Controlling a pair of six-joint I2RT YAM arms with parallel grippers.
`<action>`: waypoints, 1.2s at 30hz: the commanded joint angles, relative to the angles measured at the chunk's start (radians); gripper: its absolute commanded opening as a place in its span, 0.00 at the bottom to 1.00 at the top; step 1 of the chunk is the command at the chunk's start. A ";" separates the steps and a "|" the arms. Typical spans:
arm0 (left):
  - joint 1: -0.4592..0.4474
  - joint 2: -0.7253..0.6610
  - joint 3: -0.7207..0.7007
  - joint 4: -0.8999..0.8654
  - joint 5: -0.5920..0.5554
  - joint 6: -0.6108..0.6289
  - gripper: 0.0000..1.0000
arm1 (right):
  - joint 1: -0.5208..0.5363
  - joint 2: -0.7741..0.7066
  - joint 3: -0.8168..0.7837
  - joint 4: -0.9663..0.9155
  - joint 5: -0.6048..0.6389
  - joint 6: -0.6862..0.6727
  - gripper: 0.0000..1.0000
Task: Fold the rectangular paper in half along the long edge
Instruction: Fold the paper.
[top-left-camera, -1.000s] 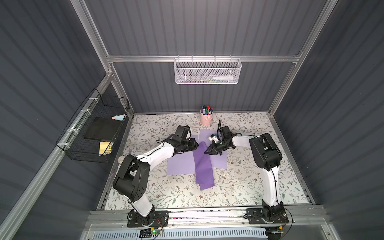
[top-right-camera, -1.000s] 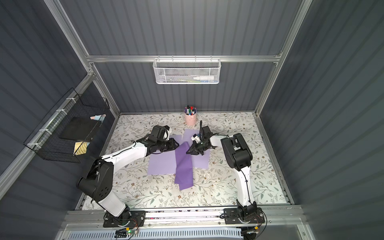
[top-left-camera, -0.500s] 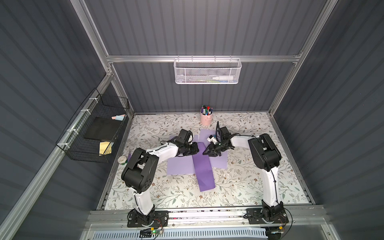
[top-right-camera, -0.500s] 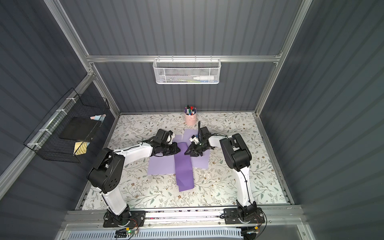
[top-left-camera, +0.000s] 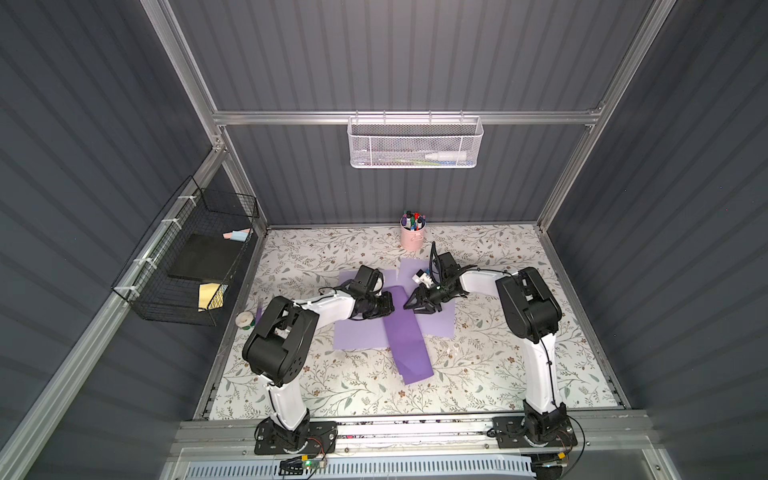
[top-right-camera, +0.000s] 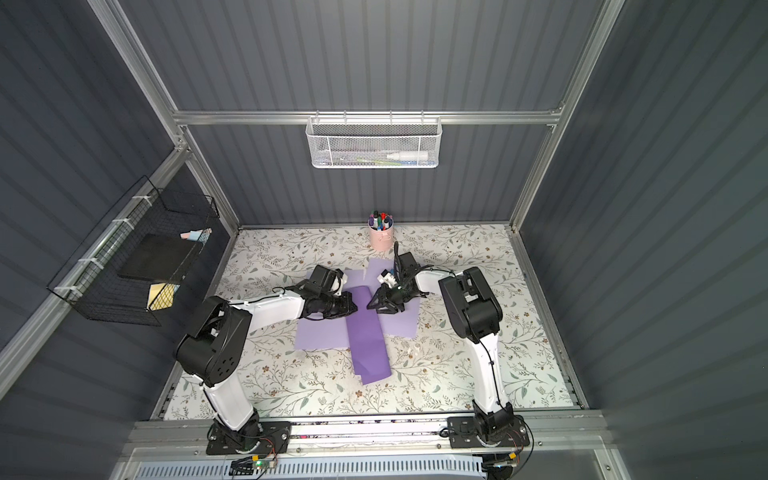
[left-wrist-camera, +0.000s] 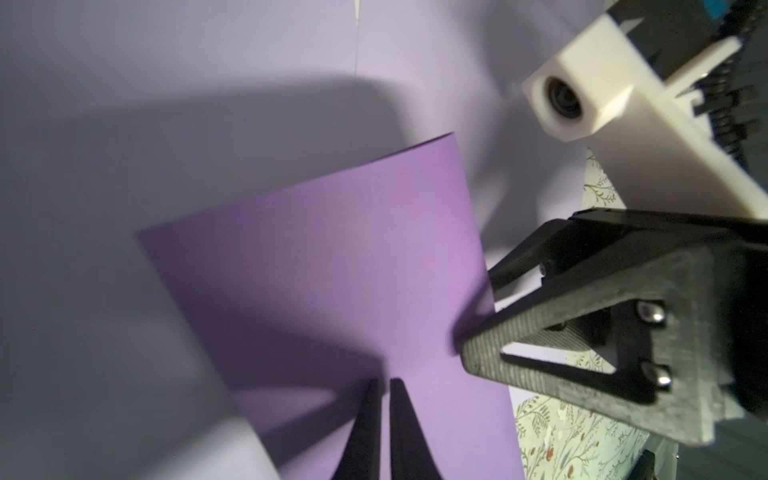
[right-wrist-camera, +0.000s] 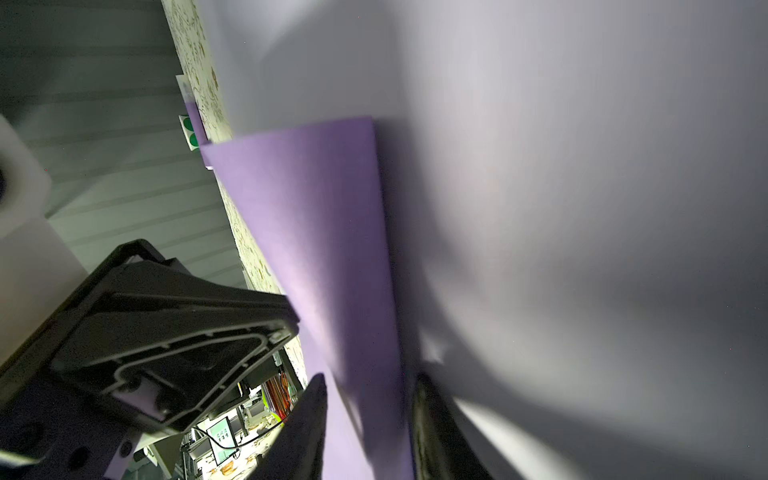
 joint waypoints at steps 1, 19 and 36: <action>-0.004 -0.017 -0.037 0.011 0.012 -0.014 0.10 | 0.007 0.018 0.024 -0.039 0.011 -0.026 0.35; -0.005 0.007 -0.053 0.054 0.013 -0.034 0.10 | 0.010 0.027 0.025 -0.026 -0.015 -0.019 0.08; -0.010 0.007 -0.063 0.060 0.049 -0.040 0.11 | 0.008 0.036 0.023 -0.001 -0.041 0.000 0.39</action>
